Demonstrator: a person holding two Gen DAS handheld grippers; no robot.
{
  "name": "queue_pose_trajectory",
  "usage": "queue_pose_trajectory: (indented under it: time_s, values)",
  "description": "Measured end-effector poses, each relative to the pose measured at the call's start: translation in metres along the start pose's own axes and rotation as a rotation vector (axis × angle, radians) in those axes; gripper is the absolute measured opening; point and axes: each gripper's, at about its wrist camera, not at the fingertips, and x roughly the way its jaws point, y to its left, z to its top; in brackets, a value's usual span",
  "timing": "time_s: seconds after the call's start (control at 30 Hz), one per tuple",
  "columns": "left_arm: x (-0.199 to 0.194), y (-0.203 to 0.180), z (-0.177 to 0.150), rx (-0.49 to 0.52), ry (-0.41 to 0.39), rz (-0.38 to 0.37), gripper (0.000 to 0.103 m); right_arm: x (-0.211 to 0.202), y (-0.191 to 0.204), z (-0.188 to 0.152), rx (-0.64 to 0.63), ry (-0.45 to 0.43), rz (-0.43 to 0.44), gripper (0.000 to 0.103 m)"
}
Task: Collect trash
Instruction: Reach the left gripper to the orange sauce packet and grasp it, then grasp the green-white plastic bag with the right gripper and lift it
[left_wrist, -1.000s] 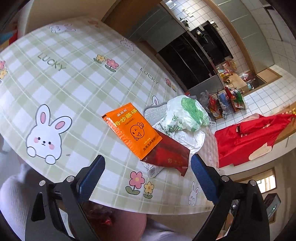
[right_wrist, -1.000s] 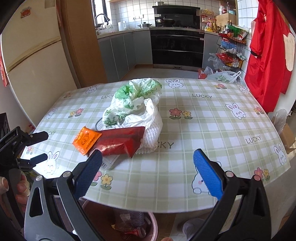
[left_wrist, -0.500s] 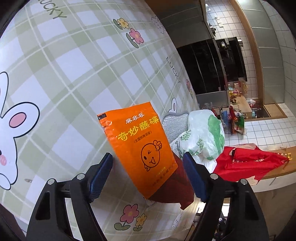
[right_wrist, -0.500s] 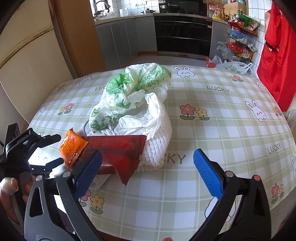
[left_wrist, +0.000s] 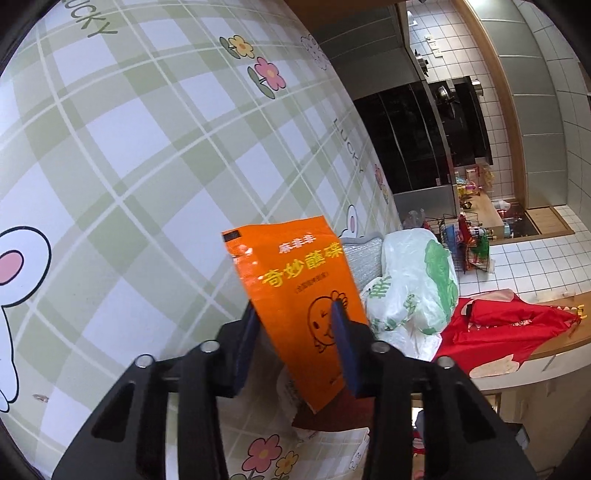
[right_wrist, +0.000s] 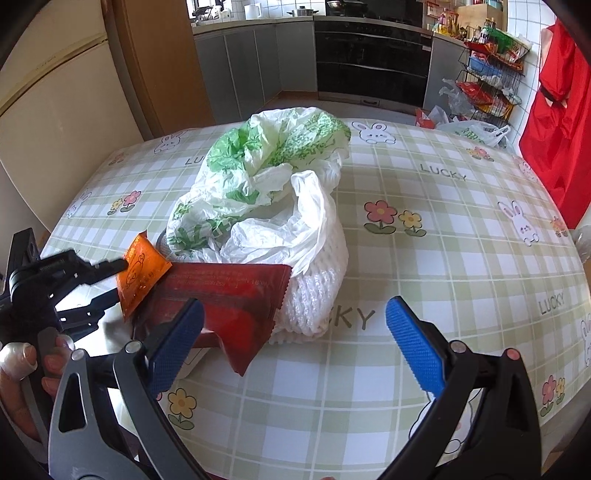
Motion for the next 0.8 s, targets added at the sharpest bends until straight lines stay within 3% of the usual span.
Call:
queue_pose_trajectory:
  time_s: [0.13,0.23,0.4,0.57,0.8]
  values:
    - [-0.013,0.003,0.001,0.035,-0.044,-0.042,0.008,-0.003,-0.001,0.007,-0.027,-0.021,0.003,0.097]
    - [-0.029,-0.004,0.005,0.083,-0.086,-0.088,0.003,-0.004,-0.004,0.016,-0.034,-0.037,0.013,0.097]
    - [-0.061,-0.026,0.011,0.205,-0.181,-0.132,0.001,0.0,-0.011,0.044,-0.006,-0.097,0.085,0.097]
    - [-0.092,-0.037,0.012,0.289,-0.284,-0.116,0.001,0.015,-0.016,0.079,0.057,-0.148,0.11,0.097]
    - [-0.105,-0.035,0.006,0.349,-0.314,-0.101,0.001,0.069,-0.021,0.101,0.171,-0.042,0.118,0.097]
